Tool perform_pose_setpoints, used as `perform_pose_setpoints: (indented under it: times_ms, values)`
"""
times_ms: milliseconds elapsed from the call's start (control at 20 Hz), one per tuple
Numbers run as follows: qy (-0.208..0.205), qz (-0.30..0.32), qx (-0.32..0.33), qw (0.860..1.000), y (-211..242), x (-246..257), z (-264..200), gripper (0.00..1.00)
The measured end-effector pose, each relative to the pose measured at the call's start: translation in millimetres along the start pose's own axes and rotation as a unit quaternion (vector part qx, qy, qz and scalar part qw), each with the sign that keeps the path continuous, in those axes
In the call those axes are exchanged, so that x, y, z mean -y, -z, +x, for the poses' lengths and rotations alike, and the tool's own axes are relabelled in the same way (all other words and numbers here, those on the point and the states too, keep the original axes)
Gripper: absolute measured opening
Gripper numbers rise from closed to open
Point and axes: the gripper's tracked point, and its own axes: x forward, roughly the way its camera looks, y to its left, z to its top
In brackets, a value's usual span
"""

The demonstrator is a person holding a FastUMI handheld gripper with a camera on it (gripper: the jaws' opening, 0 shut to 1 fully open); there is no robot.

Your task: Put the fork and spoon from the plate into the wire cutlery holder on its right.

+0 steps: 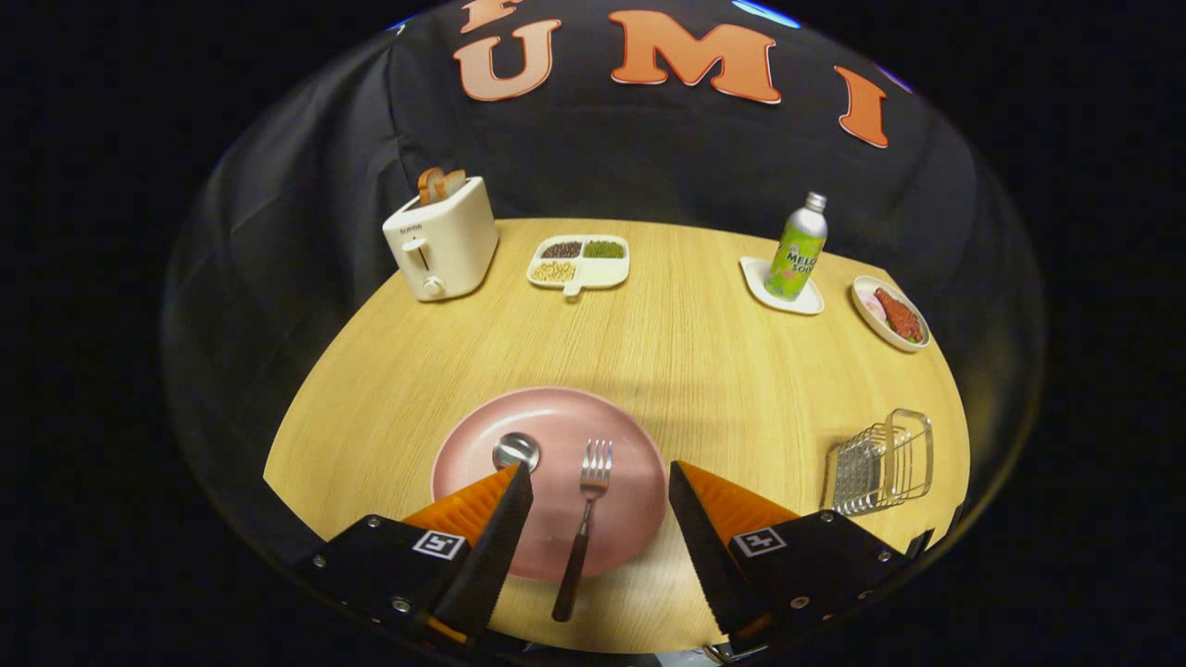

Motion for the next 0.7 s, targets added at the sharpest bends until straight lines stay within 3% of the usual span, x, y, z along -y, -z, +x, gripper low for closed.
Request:
perform_pose_setpoints:
  times_ms: [400, 700]
  values:
    - [0.004, 0.016, -0.116, 0.993, 61.7, -14.7, 27.7, 0.64]
    - [0.03, 0.021, -0.156, 0.987, 78.2, -13.2, 36.7, 0.34]
